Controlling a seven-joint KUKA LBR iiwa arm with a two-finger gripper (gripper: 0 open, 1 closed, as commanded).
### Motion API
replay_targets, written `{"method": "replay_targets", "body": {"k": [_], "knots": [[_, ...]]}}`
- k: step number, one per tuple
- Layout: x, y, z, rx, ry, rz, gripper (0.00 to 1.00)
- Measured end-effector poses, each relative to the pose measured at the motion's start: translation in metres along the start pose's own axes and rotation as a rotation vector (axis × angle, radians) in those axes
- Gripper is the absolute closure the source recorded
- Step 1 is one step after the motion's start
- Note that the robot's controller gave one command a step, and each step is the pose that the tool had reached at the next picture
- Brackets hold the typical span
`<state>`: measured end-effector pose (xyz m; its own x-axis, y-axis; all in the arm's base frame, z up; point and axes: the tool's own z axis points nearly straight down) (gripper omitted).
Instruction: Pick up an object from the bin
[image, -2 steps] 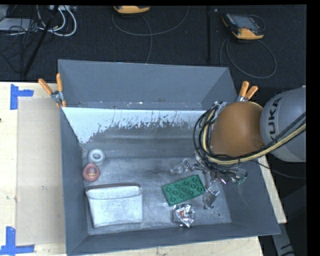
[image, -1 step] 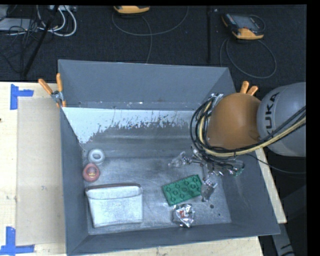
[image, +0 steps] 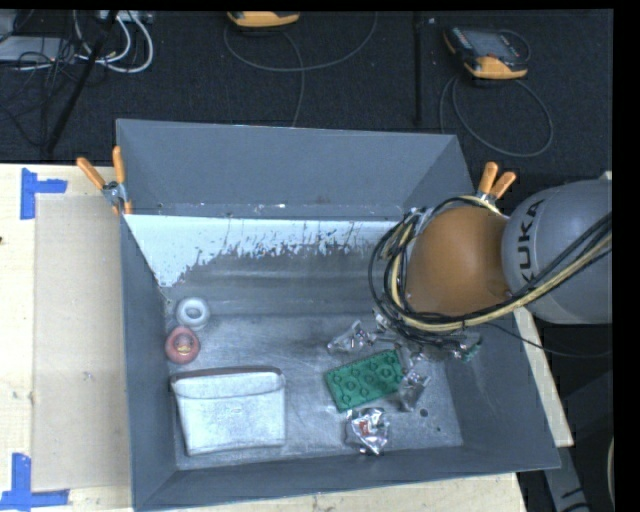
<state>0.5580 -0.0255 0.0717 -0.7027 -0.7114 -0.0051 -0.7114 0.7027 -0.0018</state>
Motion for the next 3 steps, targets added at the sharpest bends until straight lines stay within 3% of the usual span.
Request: {"method": "replay_targets", "body": {"k": [1,2,3], "knots": [[-0.001,0.000,-0.001,-0.001,0.002,0.000,0.00],[-0.004,-0.002,-0.005,0.004,-0.006,0.000,1.00],[-0.006,-0.002,-0.067,0.002,0.000,0.003,1.00]]}}
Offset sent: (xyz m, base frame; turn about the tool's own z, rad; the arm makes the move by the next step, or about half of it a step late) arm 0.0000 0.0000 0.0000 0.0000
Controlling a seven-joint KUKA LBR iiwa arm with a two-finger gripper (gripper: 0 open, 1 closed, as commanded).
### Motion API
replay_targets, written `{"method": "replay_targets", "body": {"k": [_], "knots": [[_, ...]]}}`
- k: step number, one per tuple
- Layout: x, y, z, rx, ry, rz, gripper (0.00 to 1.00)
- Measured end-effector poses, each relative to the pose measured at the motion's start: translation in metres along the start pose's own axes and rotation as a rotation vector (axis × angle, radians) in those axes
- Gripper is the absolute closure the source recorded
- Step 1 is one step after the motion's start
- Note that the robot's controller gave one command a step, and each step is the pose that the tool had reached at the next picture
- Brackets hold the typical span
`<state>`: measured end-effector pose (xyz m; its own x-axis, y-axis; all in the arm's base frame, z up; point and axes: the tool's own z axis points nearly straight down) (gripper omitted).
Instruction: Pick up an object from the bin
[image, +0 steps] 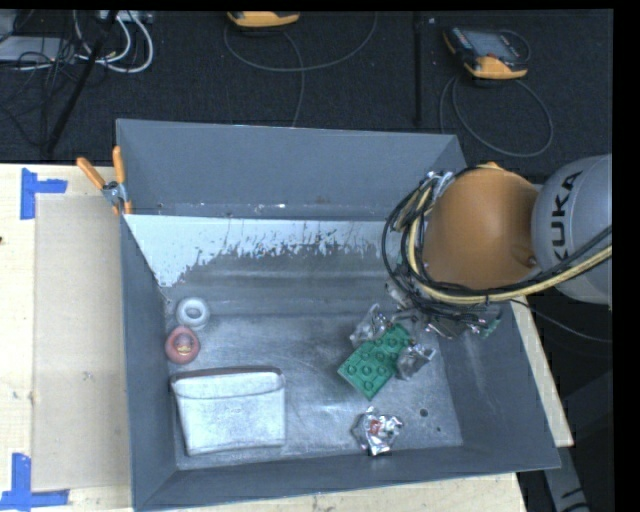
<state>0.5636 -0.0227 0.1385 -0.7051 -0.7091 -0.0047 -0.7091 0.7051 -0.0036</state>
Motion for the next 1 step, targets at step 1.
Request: {"method": "replay_targets", "body": {"k": [1], "knots": [[-0.0019,-0.0004,-0.0410,-0.001,0.000,0.003,1.00]]}}
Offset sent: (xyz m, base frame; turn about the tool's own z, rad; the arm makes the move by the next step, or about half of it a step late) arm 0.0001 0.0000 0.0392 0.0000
